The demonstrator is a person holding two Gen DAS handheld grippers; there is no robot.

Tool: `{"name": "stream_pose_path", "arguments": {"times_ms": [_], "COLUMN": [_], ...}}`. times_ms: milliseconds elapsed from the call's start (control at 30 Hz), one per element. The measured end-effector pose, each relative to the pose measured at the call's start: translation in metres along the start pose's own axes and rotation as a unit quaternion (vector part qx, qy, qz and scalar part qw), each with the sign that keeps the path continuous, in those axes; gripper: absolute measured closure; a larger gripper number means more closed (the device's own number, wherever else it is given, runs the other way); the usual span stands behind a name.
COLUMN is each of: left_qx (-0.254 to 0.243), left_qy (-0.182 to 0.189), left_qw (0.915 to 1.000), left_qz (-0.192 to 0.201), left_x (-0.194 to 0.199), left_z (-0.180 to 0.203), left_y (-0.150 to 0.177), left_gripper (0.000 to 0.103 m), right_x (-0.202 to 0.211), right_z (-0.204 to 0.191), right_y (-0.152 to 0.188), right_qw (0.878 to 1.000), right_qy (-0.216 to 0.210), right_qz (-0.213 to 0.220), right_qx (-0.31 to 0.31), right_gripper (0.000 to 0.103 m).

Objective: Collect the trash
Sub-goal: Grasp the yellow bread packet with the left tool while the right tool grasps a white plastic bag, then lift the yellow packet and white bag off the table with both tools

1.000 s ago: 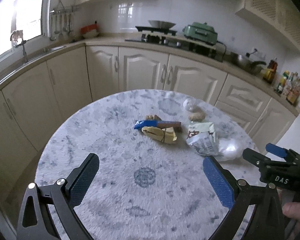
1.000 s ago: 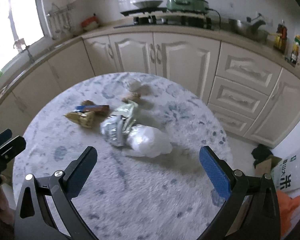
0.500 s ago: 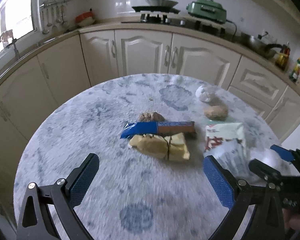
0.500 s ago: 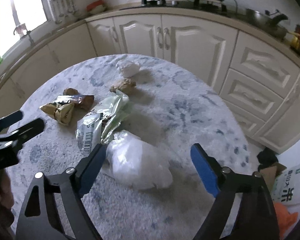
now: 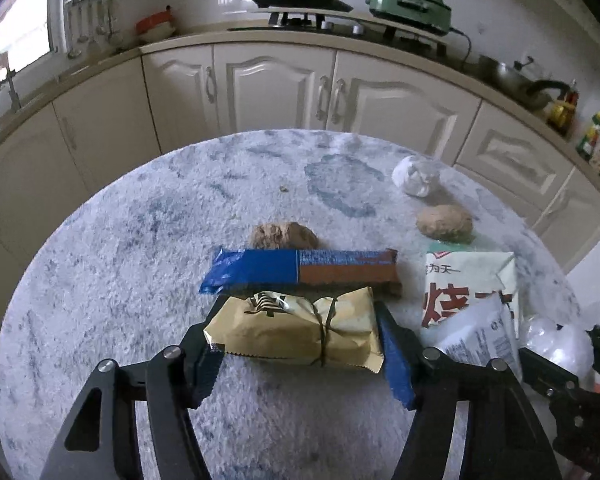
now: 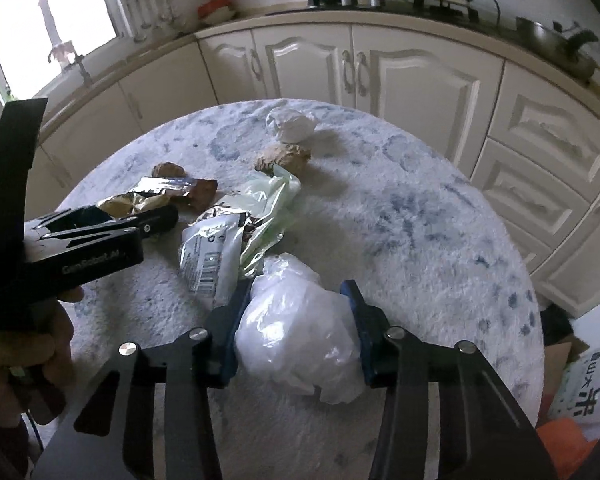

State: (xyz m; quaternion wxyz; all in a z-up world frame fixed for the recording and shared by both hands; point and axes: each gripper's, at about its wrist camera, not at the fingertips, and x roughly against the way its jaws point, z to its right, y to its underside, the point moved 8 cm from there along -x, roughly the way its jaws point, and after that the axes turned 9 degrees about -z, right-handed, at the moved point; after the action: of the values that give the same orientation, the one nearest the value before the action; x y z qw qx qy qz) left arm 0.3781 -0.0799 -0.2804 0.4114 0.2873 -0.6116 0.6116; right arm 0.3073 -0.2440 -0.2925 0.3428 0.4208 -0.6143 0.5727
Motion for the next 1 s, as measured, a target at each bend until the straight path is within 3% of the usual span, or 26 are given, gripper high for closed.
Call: {"name": "stream_pose_path", "arguments": {"times_ms": [500,867,933,1000], "left_qx": [0.004,-0.014,-0.017,-0.021], "left_qy": [0.013,0.021,0.025,0.026], "left_qw": [0.9999,0.9995,0.9993,0.9991], "left_qz": [-0.003,0.017,0.021,0.024], "left_x": [0.044,0.100,0.109,0.115], "left_z": [-0.016,0.010,0.015,0.019], "left_y": [0.072,0.103,0.106,0.108], "left_gripper": [0.041,0.042,0.042,0.042], "right_x": [0.038,0.048,0.054,0.066], "right_z": [0.003,-0.007,-0.011,-0.017], "right_y": [0.055,0.085,0.088,0.089], "right_qw": [0.999,1.000,0.999,0.995], "right_qy": [-0.020,-0.017,-0.034,-0.094], "right_qz": [-0.008,-0.016,-0.015,-0.003], "right_qx": [-0.036,-0.017,-0.016,-0.031], "right_gripper": [0.058,0.058,0.058,0.058]}}
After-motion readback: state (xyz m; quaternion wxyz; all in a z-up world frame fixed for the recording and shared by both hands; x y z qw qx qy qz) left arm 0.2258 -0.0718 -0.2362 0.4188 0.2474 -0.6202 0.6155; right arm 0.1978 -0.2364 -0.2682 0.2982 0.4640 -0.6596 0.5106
